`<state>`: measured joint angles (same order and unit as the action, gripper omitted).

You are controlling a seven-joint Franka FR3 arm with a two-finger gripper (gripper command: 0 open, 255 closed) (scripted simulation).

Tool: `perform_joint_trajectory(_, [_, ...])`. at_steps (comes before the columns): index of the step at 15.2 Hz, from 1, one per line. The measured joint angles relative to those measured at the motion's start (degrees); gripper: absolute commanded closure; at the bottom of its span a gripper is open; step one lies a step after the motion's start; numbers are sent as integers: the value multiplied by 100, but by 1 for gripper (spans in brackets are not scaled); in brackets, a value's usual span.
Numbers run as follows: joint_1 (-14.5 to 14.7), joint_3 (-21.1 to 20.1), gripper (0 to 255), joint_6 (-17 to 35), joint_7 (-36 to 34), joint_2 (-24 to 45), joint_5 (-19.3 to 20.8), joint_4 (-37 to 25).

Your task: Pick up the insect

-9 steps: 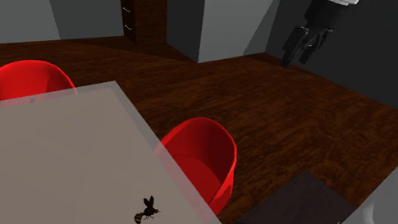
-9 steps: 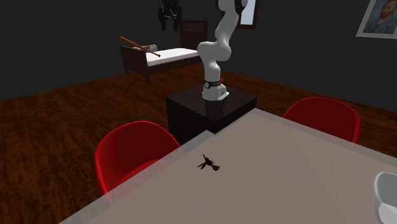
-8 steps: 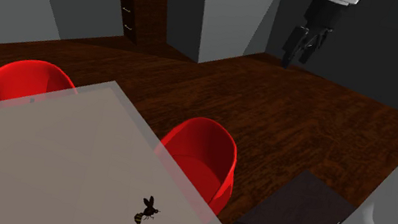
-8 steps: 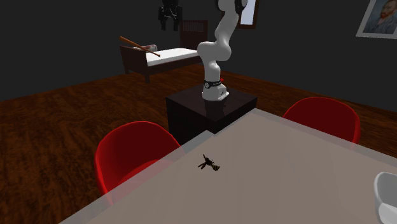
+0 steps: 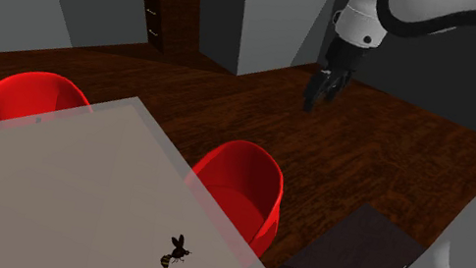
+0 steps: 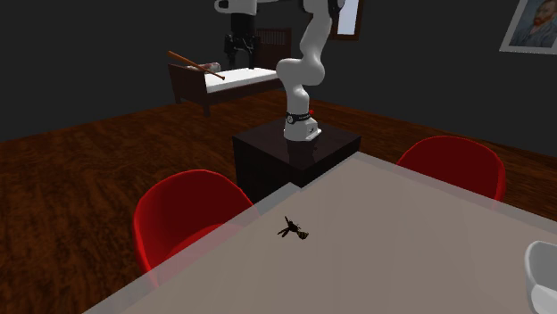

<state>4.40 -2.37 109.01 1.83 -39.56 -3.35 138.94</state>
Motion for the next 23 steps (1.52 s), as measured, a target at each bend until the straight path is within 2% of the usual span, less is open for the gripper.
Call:
perform_joint_trajectory(5, [229,-221,0,844,29,410,-162,432])
perform_joint_trajectory(12, [534,-531,0,2198,104,1399,-355,805])
perform_joint_trajectory(19, [812,-911,0,3519,67,2661,-428,860])
perform_joint_trajectory(23, [932,-1113,0,4190,-22,3449,-322,741])
